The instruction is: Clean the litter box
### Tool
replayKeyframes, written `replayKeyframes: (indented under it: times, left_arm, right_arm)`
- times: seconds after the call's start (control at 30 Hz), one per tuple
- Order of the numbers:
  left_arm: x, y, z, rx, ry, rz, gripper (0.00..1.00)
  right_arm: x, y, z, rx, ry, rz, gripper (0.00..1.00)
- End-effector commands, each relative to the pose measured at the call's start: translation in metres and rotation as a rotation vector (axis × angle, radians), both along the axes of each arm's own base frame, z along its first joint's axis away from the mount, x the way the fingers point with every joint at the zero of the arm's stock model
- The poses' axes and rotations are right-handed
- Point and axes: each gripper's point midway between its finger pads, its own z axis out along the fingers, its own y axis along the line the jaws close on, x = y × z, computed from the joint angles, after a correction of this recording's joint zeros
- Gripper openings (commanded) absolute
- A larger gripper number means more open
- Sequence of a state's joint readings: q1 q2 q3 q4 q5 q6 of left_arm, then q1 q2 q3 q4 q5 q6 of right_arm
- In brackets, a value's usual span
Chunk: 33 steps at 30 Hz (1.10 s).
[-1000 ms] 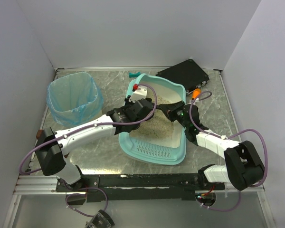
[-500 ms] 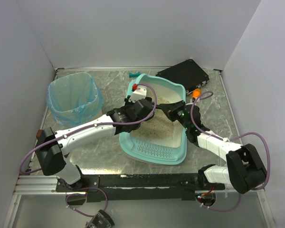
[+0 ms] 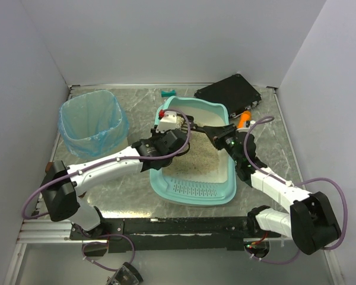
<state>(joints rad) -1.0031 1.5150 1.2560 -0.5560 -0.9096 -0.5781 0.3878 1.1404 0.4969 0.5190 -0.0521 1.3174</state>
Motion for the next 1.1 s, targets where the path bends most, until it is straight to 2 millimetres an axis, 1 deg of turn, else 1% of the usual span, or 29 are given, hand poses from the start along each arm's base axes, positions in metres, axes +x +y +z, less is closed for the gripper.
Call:
replayKeyframes:
  times: [0.0, 0.03, 0.1, 0.17, 0.2, 0.27, 0.3, 0.37, 0.43, 0.47, 0.5, 0.53, 0.57, 0.6, 0.63, 0.67, 0.7, 0.73, 0.77, 0.8, 0.87, 0.9, 0.93, 0.97, 1.0, 1.03, 1.07]
  left_arm:
    - [0.014, 0.008, 0.098, -0.382, -0.278, 0.162, 0.01]
    - [0.014, 0.009, 0.098, -0.393, -0.281, 0.172, 0.01]
    - [0.013, 0.012, 0.098, -0.404, -0.283, 0.191, 0.01]
    - [0.014, 0.017, 0.094, -0.412, -0.278, 0.222, 0.01]
    - [0.015, 0.018, 0.09, -0.41, -0.274, 0.232, 0.01]
    - [0.015, 0.021, 0.084, -0.418, -0.268, 0.247, 0.01]
    - [0.014, 0.023, 0.079, -0.419, -0.262, 0.248, 0.01]
    - [0.014, 0.024, 0.073, -0.441, -0.253, 0.246, 0.01]
    - [0.01, 0.03, 0.063, -0.44, -0.247, 0.237, 0.01]
    - [0.01, 0.031, 0.052, -0.448, -0.243, 0.228, 0.01]
    - [0.007, 0.033, 0.056, -0.475, -0.255, 0.215, 0.01]
    - [0.006, 0.034, 0.052, -0.466, -0.251, 0.192, 0.01]
    - [0.006, 0.035, 0.04, -0.482, -0.245, 0.178, 0.01]
    - [0.003, 0.038, 0.043, -0.507, -0.255, 0.163, 0.01]
    - [0.002, 0.039, 0.041, -0.505, -0.258, 0.148, 0.01]
    - [0.0, 0.041, 0.027, -0.493, -0.236, 0.122, 0.01]
    - [0.0, 0.04, 0.036, -0.53, -0.264, 0.103, 0.01]
    - [-0.001, 0.041, 0.033, -0.528, -0.263, 0.096, 0.01]
    - [-0.001, 0.043, 0.026, -0.516, -0.251, 0.088, 0.01]
    - [0.0, 0.042, 0.03, -0.538, -0.263, 0.079, 0.01]
    - [0.001, 0.043, 0.026, -0.535, -0.26, 0.067, 0.01]
    - [0.0, 0.041, 0.025, -0.532, -0.258, 0.048, 0.01]
    - [0.002, 0.038, 0.028, -0.55, -0.269, 0.036, 0.01]
    - [0.002, 0.039, 0.024, -0.55, -0.266, 0.03, 0.01]
    - [0.004, 0.038, 0.022, -0.555, -0.264, 0.027, 0.01]
    - [0.007, 0.037, 0.023, -0.57, -0.267, 0.022, 0.01]
    - [0.009, 0.036, 0.02, -0.566, -0.26, 0.019, 0.01]
  right_arm:
    - [0.001, -0.014, 0.034, 0.024, -0.093, -0.054, 0.0]
    - [-0.001, -0.016, 0.032, 0.024, -0.088, -0.057, 0.0]
    - [-0.003, -0.023, 0.034, 0.025, -0.094, -0.074, 0.0]
    - [-0.004, -0.029, 0.032, 0.024, -0.086, -0.086, 0.0]
    - [-0.008, -0.028, 0.039, 0.033, -0.109, -0.07, 0.0]
    - [-0.013, -0.03, 0.038, 0.041, -0.11, -0.052, 0.0]
    - [-0.017, -0.031, 0.042, 0.043, -0.12, -0.035, 0.0]
    - [-0.02, -0.034, 0.038, 0.044, -0.107, -0.03, 0.0]
    - [-0.026, -0.039, 0.035, 0.078, -0.101, -0.03, 0.0]
    - [-0.029, -0.04, 0.037, 0.094, -0.11, -0.028, 0.0]
    - [-0.031, -0.043, 0.031, 0.103, -0.102, -0.027, 0.0]
    - [-0.035, -0.041, 0.031, 0.109, -0.103, 0.0, 0.0]
    - [-0.038, -0.04, 0.031, 0.116, -0.101, 0.015, 0.0]
    - [-0.042, -0.04, 0.026, 0.122, -0.093, 0.026, 0.0]
    - [-0.043, -0.042, 0.027, 0.129, -0.101, 0.031, 0.0]
    - [-0.049, -0.037, 0.027, 0.139, -0.099, 0.077, 0.0]
    - [-0.052, -0.035, 0.024, 0.147, -0.096, 0.093, 0.0]
    - [-0.054, -0.034, 0.025, 0.154, -0.103, 0.113, 0.0]
    - [-0.058, -0.03, 0.025, 0.159, -0.103, 0.152, 0.0]
    - [-0.06, -0.029, 0.025, 0.164, -0.105, 0.17, 0.0]
    - [-0.061, -0.026, 0.024, 0.158, -0.108, 0.205, 0.0]
    - [-0.065, -0.022, 0.023, 0.175, -0.102, 0.236, 0.0]
    - [-0.064, -0.022, 0.023, 0.192, -0.1, 0.237, 0.0]
    - [-0.062, -0.021, 0.02, 0.212, -0.083, 0.238, 0.0]
    - [-0.059, -0.023, 0.028, 0.246, -0.107, 0.229, 0.0]
    - [-0.057, -0.022, 0.032, 0.262, -0.118, 0.232, 0.0]
    - [-0.053, -0.02, 0.029, 0.289, -0.093, 0.239, 0.0]
